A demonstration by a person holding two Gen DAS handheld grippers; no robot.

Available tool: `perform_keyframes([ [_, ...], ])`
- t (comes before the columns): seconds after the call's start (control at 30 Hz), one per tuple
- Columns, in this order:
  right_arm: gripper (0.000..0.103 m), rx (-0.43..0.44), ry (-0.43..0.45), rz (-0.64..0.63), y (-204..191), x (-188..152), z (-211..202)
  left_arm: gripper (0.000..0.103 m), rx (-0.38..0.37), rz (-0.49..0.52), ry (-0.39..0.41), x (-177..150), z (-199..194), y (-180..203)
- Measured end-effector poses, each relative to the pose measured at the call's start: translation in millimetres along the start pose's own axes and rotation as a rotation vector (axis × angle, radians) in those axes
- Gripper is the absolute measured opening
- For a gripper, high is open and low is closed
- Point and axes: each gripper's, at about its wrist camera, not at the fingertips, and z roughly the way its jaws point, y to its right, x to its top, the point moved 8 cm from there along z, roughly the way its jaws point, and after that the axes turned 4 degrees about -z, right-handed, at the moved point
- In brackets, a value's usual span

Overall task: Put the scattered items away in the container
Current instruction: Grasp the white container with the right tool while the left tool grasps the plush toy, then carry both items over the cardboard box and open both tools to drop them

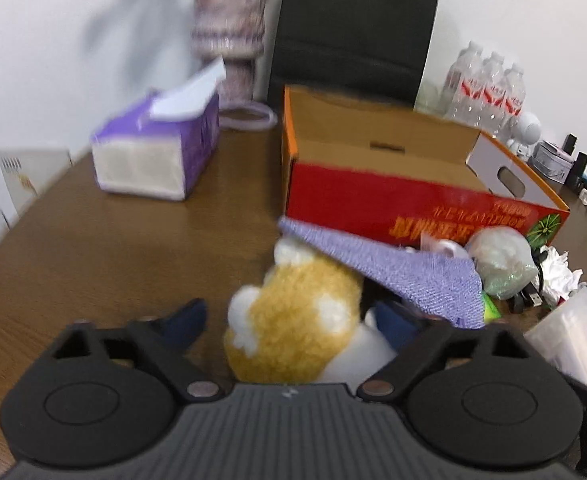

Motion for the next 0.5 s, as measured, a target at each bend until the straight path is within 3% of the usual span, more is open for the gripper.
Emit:
perform_keyframes([
  [0.07, 0.064, 0.005, -0.002, 0.004, 2.7, 1.9, 2.9, 0.072, -0.012, -0.008, -0.002, -2.5, 1.1, -3.5],
  [0.17, 0.064, 0.004, -0.007, 0.012, 8.1, 3.9, 6.9, 0.064, -0.020, -0.005, 0.026, -2.3, -3.3, -4.9],
  [0.5, 0.064, -0.006, 0.032, 0.043, 30.2, 12.2, -1.7, 0.064, -0.036, -0.059, 0.170, 0.9, -70.1, -24.9],
])
